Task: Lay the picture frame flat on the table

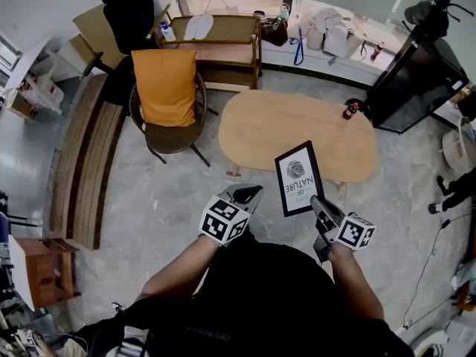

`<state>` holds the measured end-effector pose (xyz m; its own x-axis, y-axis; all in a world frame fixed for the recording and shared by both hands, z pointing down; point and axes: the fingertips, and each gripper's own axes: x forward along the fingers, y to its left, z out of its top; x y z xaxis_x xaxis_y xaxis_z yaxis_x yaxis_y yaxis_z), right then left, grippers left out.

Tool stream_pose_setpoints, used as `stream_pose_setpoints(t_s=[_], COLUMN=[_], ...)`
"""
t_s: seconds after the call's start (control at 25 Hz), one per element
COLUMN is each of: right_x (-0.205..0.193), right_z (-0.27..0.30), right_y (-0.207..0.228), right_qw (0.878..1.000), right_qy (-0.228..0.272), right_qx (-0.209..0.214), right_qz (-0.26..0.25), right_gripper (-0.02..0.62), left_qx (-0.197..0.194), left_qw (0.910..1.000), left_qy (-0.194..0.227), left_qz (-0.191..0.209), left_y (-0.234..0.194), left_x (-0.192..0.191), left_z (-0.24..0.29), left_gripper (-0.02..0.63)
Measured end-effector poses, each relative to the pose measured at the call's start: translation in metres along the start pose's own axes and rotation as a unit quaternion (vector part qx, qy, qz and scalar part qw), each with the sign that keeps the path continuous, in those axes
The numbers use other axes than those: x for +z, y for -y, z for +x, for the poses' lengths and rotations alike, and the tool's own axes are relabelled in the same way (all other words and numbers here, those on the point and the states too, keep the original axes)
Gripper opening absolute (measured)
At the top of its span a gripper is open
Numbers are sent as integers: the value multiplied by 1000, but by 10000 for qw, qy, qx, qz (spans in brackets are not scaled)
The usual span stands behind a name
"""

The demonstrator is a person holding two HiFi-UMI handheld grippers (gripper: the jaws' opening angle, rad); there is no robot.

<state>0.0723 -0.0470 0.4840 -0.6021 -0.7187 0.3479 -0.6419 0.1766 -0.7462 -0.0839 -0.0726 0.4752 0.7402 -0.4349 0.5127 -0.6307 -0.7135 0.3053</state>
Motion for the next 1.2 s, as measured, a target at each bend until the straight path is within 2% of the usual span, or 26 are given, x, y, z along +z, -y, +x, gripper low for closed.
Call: stream_pose_setpoints(t_s=[0.16, 0.28, 0.4, 0.56, 0.84, 1.2], right_x=[27, 30, 28, 33, 71, 100], right_z=[40, 65, 85, 102, 142, 238], right_y=[-1, 5, 9, 28, 105, 251], right_qw=[9993, 9984, 9976, 9959, 9882, 9608], right_qy=[249, 311, 233, 117, 85, -183], right_qx=[-275, -427, -394, -434, -547, -944], right_qz=[57, 213, 512, 783, 1431, 2602], right_gripper=[51, 51, 51, 51, 51, 51], left_qx=[-292, -363, -301, -309, 15, 768], left_qw=[9990, 9984, 9990, 9989, 9983, 9928], left_qy=[-145, -202, -267, -346, -514, -537], left_qz=[319, 391, 184, -11, -263, -746], left_y=[-41, -76, -103, -119, -145, -203], left_x=[23, 32, 32, 31, 39, 82], left_z=[11, 15, 22, 37, 72, 136], left_gripper=[5, 5, 5, 5, 5, 5])
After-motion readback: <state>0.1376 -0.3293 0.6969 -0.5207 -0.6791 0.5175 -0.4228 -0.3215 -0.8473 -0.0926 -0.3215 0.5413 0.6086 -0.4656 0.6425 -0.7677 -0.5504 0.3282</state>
